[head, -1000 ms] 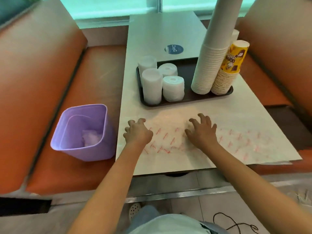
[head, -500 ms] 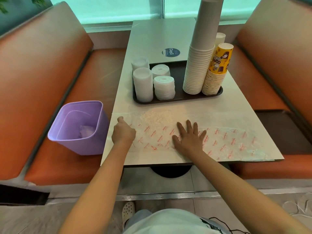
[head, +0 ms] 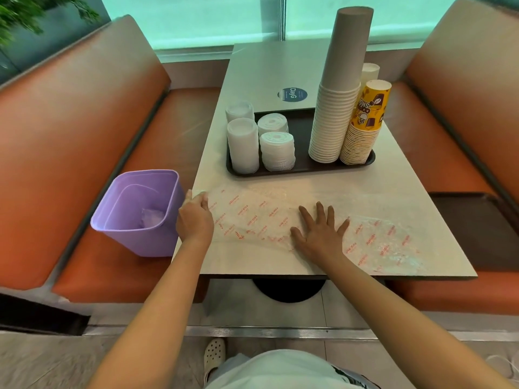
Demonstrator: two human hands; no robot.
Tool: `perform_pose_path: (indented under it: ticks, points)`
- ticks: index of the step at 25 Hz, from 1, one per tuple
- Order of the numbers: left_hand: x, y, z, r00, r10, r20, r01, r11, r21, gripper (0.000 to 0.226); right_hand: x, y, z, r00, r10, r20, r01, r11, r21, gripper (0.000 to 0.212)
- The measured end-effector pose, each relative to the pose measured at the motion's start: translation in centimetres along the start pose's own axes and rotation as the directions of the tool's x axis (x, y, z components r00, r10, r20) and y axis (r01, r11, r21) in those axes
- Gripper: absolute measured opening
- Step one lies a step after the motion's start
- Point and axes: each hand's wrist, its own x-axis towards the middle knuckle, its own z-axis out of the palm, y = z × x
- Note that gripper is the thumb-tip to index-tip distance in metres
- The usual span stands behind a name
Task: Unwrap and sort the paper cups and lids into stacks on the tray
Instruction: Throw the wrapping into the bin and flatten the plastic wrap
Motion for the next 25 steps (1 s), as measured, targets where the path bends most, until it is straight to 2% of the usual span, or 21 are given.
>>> perform_pose_path:
  ticks: [3, 7, 11, 13, 16, 19, 21, 25]
  points:
    - [0.1, 0.0, -0.5, 0.997, 0.023, -0.071, -0.025, 0.999, -0.022, 0.033, -0.1, -0.1, -0.4, 0.998, -0.018, -0.053, 0.016, 0.999, -0.046, 0.061]
    - [0.9, 1.5, -2.4, 0.987, -0.05, -0.149, 0.045, 0.998, -0.038, 0.029, -0.7, -0.4, -0.7, 0.994, -0.019, -0.109, 0.014, 0.999, -0.052, 0.055]
    - [1.9, 4.2, -4.5, 0.979, -0.107, -0.171, 0.075, 0.98, -0.184, 0.03, -0.3, -0.2, 0.0, 1.0, -0.003, -0.002, 0.003, 0.999, -0.054, 0.057]
    - [1.4, 6.6, -4.5, 0.989, -0.078, -0.123, 0.043, 0.963, -0.267, 0.027, 0.2, 0.0, 0.6, 0.999, 0.012, 0.048, -0.01, 0.999, -0.049, 0.06]
    - [-1.0, 11.0, -3.2, 0.997, 0.071, 0.018, -0.062, 0.95, -0.306, 0.025, 0.2, -0.3, 0.5, 0.998, 0.008, 0.061, -0.005, 0.999, -0.048, 0.061]
    - [-3.3, 14.4, -1.7, 0.968, 0.231, 0.095, -0.194, 0.935, -0.296, 0.026, 0.2, 0.7, -1.8, 0.995, -0.016, -0.101, 0.004, 0.994, -0.111, 0.058]
    - [-4.3, 16.2, -0.8, 0.948, 0.288, 0.136, -0.241, 0.929, -0.281, 0.027, 0.3, 2.8, -3.1, 0.986, 0.05, -0.16, -0.072, 0.989, -0.132, 0.057]
    - [-6.9, 19.1, 2.0, 0.872, 0.387, 0.299, -0.315, 0.912, -0.263, 0.032, -0.4, 5.5, -1.6, 0.987, 0.148, 0.059, -0.141, 0.984, -0.11, 0.061]
